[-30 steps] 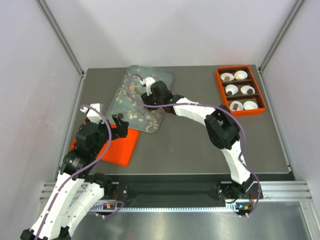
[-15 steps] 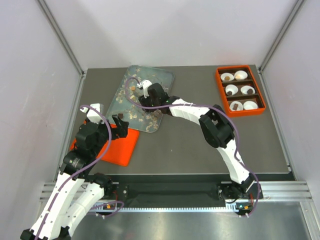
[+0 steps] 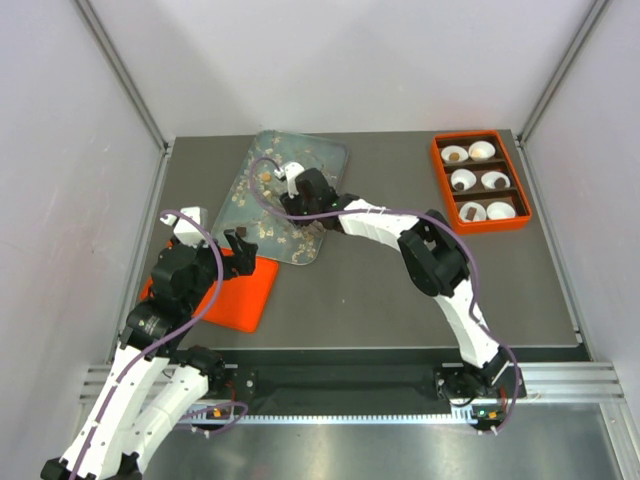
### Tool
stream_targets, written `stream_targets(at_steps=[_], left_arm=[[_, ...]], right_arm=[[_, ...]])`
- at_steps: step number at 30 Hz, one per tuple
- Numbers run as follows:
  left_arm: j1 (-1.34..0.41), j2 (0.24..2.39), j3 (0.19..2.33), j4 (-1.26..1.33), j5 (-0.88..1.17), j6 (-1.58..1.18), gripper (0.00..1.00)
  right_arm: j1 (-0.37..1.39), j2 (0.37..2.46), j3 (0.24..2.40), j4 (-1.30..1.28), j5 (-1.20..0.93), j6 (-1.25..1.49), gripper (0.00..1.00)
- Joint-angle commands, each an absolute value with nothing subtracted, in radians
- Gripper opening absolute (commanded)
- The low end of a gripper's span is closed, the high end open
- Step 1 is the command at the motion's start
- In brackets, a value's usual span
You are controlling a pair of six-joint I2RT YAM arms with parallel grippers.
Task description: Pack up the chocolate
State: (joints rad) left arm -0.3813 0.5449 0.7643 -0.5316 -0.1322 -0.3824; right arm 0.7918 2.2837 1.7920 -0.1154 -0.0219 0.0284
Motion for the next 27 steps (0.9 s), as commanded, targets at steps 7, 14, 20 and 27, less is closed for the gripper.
stream_targets(at_steps=[7,14,20,27], left_arm=[[-0.383,0.531,0.758,-0.5,-0.141,-0.367,0.99],[-0.383,0.534,0.758,-0.499,-0.135,-0.367,0.99],[-0.383,0.532,0.758,-0.499,-0.135,-0.367,0.99],[-0.383,0.531,0.758,-0.495,-0.129,-0.367,0.99]], right_arm=[[0.799,2.031,1.547,-0.035,-0.005,0.084,0.34],[0.779,1.843,1.372,-0.018,-0.005,0.12,0.32],[0.723,1.668,1.278,-0.057,0.024,0.163,0.31],[0.577,1.452,1.198,-0.205,0.095,0.182,0.3]])
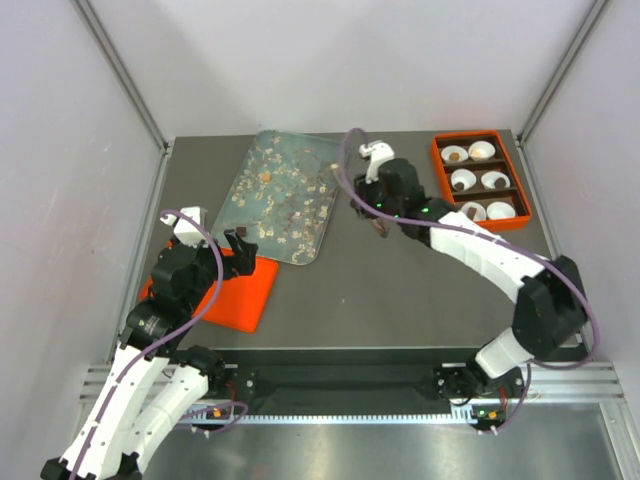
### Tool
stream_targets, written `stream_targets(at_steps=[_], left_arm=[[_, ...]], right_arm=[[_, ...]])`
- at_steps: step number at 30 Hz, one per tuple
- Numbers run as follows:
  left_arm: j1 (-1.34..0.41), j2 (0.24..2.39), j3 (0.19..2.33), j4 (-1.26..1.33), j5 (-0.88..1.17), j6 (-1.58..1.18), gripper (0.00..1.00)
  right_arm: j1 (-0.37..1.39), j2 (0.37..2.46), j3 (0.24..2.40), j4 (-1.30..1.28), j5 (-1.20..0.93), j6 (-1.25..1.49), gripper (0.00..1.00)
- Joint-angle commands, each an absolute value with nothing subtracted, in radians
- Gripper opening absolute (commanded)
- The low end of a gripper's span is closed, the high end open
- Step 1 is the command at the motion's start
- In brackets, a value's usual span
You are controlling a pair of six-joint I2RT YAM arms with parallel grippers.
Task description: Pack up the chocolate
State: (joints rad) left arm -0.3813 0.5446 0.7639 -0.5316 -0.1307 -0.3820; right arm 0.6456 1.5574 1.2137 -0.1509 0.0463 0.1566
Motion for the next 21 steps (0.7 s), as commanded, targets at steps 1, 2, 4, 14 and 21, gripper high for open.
stream_targets(at_steps=[1,2,4,14,21], left_arm=[[-0.383,0.531,0.758,-0.495,-0.127,-0.367,0.99],[-0.383,0.529,0.758,-0.495,-0.127,-0.367,0.99],[-0.383,0.528,0.758,-0.495,-0.124,-0.368,0.99],[-0.383,0.529,0.756,-0.492,-0.11,-0.367,0.99],[-0.383,0.531,0.756,-0.488,-0.101,-0.367,0.99]], right_arm=[[0.559,1.431,1.183,-0.219,0.1,0.186,0.3],[0.537,1.411,1.172,-0.236,0.11,0.187,0.3],[0.474,1.356,1.149,-0.276,0.12,0.192,0.3],[0.149,1.212,1.089,-0.474,0.144,0.279,0.3],[0.008,1.174,1.043,-0.555,0.178,0.279,0.31]])
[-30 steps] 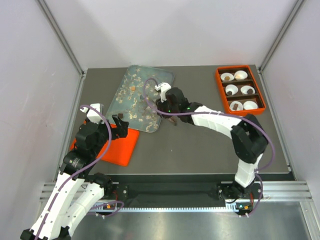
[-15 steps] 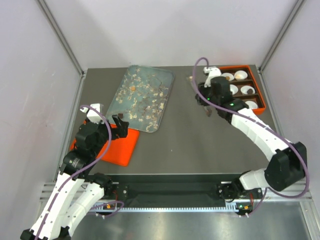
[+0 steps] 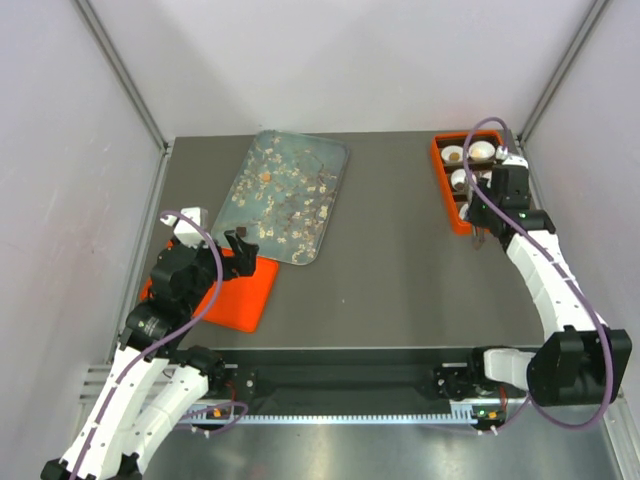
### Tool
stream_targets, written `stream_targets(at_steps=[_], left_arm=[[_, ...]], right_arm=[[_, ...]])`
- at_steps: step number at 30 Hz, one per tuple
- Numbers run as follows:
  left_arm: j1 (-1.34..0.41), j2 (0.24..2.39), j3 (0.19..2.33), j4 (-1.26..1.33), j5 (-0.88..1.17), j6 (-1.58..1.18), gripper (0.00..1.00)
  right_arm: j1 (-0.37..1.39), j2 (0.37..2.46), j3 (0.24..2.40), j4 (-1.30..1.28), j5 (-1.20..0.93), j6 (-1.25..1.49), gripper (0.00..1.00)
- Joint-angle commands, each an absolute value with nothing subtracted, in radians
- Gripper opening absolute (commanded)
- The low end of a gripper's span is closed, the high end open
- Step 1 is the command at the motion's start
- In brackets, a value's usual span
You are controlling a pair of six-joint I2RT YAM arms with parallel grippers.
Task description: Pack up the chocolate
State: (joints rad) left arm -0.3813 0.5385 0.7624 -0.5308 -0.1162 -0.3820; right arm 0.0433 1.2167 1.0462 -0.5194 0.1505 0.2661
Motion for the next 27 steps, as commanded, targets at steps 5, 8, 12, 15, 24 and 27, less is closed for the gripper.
stream_targets(at_steps=[5,8,12,15,24,27], left_arm=[[-0.383,0.535,0.755,-0.485,-0.081,-0.368,0.99],[-0.383,0.538,0.755,-0.485,-0.075,-0.367,0.99],[-0.383,0.534,0.755,-0.485,-0.081,-0.368,0.99],[-0.385,0.534,0.755,-0.486,-0.081,-0.367,0.99],[-0.385,0.534,0.755,-0.485,-0.08,-0.367,0.99],[-0.385,0.534,0.755,-0.485,-0.081,-0.367,0.99]], right_arm=[[-0.101,1.175,1.029,-0.583,0.221,0.271,0.32],[-0.136,1.193,1.014,-0.563,0.192,0.278,0.32],[-0.164,1.224,1.003,-0.535,0.169,0.278,0.33],[-0.193,1.233,0.994,-0.509,0.164,0.268,0.33],[-0.229,1.285,0.986,-0.471,0.144,0.252,0.36],[-0.236,1.293,0.974,-0.448,0.144,0.247,0.37]])
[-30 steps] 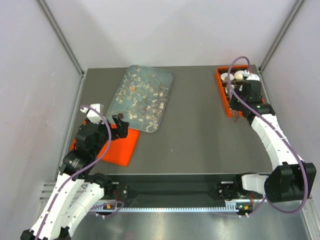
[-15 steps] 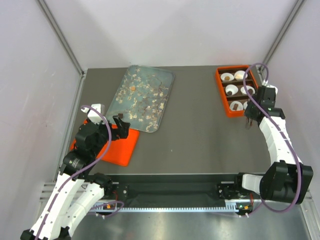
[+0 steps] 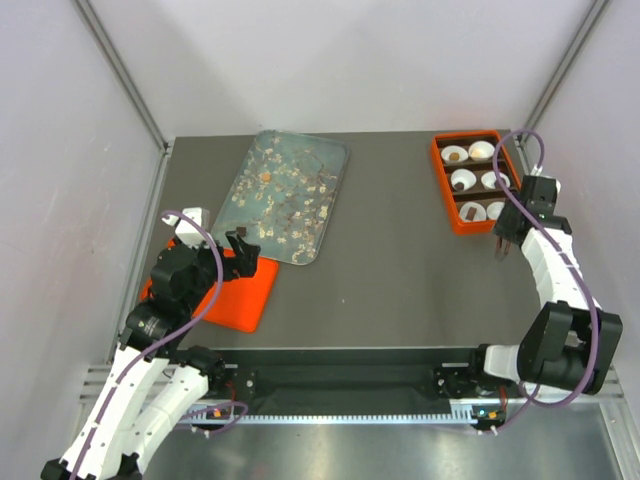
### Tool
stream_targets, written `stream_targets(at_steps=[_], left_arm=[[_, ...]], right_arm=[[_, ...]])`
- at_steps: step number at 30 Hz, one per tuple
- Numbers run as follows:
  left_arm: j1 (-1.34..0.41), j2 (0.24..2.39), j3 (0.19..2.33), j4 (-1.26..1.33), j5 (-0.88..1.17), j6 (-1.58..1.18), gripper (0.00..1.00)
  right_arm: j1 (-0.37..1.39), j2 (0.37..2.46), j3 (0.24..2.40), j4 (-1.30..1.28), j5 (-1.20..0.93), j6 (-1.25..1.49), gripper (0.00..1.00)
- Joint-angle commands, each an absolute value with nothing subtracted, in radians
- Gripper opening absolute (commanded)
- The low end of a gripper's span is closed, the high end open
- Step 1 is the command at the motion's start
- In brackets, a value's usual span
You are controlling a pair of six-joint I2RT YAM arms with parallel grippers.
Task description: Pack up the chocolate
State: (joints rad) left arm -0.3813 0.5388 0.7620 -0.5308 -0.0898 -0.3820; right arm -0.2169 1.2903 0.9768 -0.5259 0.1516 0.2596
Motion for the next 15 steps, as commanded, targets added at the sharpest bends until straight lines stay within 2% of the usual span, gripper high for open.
stream_targets(at_steps=[1,15], left_arm=[[-0.385,0.534,0.755,-0.486,-0.081,-0.367,0.99],[-0.385,0.537,0.756,-0.488,-0.087,-0.367,0.99]], right_arm=[[-0.239,1.301,0.974,-0.445,0.141,0.248,0.37],[-0.241,1.347,0.983,-0.39,0.137,0.242,0.4]])
